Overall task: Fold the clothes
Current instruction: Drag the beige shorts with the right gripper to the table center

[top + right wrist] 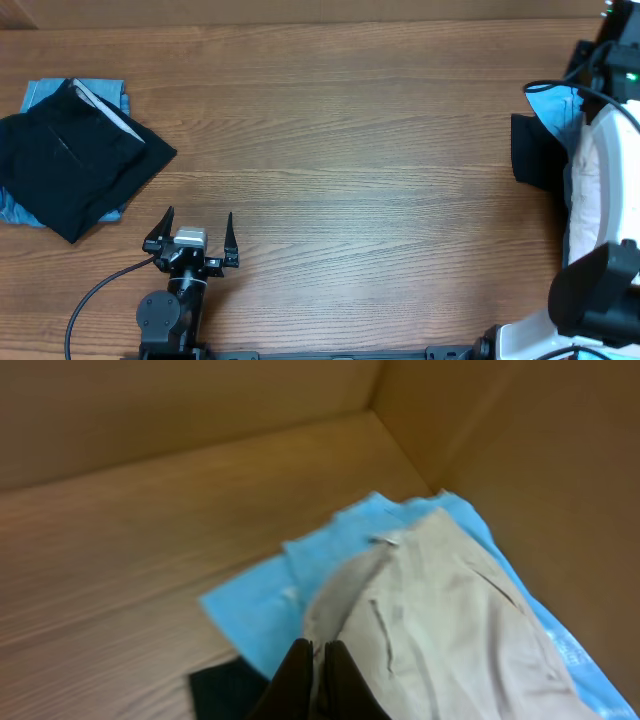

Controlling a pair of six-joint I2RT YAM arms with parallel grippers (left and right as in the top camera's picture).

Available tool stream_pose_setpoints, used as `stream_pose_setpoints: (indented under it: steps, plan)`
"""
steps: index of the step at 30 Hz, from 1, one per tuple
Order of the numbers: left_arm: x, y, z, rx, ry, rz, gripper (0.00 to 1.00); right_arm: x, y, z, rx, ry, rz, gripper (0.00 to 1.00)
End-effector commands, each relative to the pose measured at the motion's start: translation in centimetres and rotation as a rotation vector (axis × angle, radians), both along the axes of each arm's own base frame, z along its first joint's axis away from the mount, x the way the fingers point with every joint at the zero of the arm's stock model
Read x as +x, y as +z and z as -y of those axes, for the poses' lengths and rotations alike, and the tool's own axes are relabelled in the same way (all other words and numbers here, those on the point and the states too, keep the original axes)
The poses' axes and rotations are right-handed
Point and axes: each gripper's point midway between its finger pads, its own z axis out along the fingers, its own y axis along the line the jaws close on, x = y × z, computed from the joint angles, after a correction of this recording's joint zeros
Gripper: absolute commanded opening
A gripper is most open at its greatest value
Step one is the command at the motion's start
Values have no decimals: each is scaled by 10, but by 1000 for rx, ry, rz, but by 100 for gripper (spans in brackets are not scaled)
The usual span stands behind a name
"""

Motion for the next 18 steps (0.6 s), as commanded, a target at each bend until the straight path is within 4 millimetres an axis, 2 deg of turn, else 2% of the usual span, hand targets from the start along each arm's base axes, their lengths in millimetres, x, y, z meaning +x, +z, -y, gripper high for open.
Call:
stream_pose_setpoints:
  steps: [1,2,3,4,5,6,7,8,9,11,13,16,17,18]
  plan:
    - [0,0,-1,12,5,4,100,7,61,-90,-7,190,135,4]
    - [0,0,-1,12,5,4,100,9,66,-118,-4,248,143,4]
    - [0,0,-1,12,5,4,100,10,67,-158,6,331,146,4]
    - [0,0,-1,12,5,5,100,11,65,-182,25,369,151,4]
    - [0,0,-1,12,5,4,100,10,61,-235,90,483,157,4]
    - [0,0,-1,12,5,4,100,10,60,-255,122,527,163,4]
    - [0,-1,-1,12,5,4,100,7,58,-300,207,624,178,4]
    - [0,0,-1,12,5,5,100,3,55,-332,274,700,179,4]
    - [0,0,-1,12,5,4,100,-3,47,-378,381,803,169,4]
    - [0,-1,-1,12,5,4,100,-9,24,-440,501,942,130,4]
    - [0,-1,-1,12,5,4,100,-14,-10,-494,550,1057,79,4]
    - [0,0,-1,12,5,4,100,-33,-52,-552,590,1175,9,4]
    - [0,-1,-1,12,5,4,100,-42,-62,-572,604,1218,-8,4]
    - [0,0,-1,12,5,4,100,-48,-66,-583,613,1245,-14,4]
